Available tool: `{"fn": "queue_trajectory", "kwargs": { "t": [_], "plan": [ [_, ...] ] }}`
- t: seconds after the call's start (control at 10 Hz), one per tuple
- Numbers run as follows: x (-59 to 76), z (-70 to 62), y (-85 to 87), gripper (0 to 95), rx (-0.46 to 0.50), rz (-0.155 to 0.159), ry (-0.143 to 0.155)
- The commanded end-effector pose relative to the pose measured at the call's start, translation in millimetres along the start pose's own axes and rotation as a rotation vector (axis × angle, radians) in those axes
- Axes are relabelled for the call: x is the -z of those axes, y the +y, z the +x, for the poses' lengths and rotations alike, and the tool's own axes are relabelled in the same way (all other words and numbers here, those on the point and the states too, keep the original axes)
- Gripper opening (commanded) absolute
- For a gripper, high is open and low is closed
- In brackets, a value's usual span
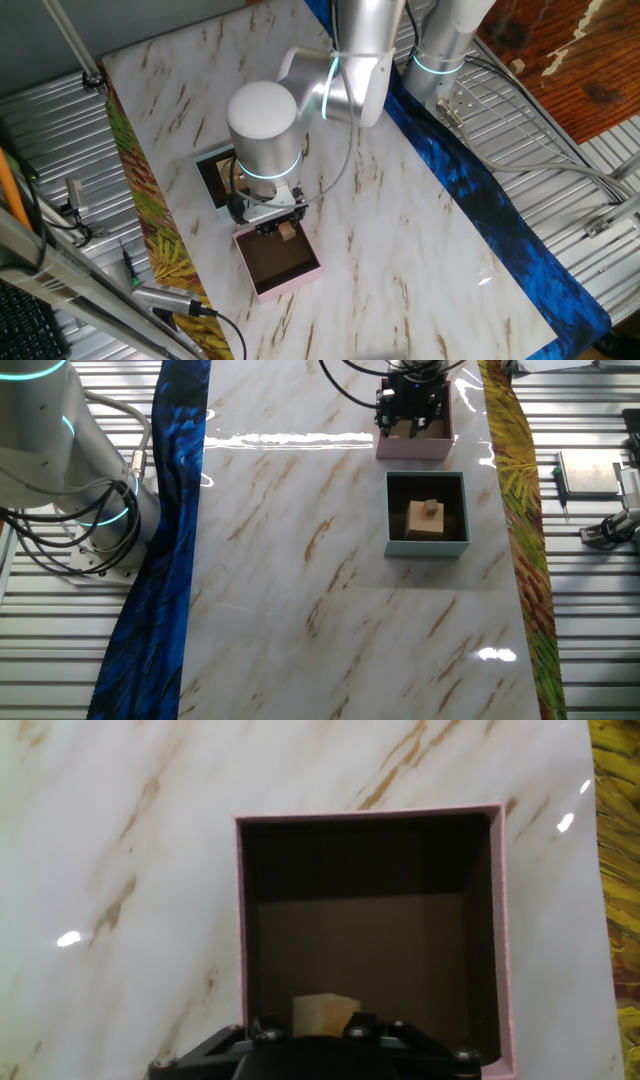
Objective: Move an object from one box to another
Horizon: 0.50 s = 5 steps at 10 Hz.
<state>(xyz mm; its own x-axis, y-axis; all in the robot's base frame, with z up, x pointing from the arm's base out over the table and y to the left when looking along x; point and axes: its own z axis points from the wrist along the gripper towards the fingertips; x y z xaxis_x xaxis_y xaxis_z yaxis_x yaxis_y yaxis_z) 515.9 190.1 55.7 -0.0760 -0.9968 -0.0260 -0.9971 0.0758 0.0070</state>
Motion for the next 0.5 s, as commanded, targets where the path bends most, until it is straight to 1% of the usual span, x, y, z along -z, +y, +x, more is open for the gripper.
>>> {"fn": "queue_trajectory", "kwargs": {
  "t": [0.1,0.2,0.3,0.4,0.5],
  "plan": [
    [6.5,-0.9,0.7,38.0,-0.020,0.002,-0.027],
    [13.4,-2.8,0.8,38.0,-0.019,0.002,-0.024],
    [24.8,-4.7,2.4,38.0,-0.027,0.004,-0.008],
    [29.2,-5.4,3.1,38.0,-0.033,0.004,-0.004],
    [44.3,-8.2,6.3,19.0,-0.050,0.004,0.003]
  ]
}}
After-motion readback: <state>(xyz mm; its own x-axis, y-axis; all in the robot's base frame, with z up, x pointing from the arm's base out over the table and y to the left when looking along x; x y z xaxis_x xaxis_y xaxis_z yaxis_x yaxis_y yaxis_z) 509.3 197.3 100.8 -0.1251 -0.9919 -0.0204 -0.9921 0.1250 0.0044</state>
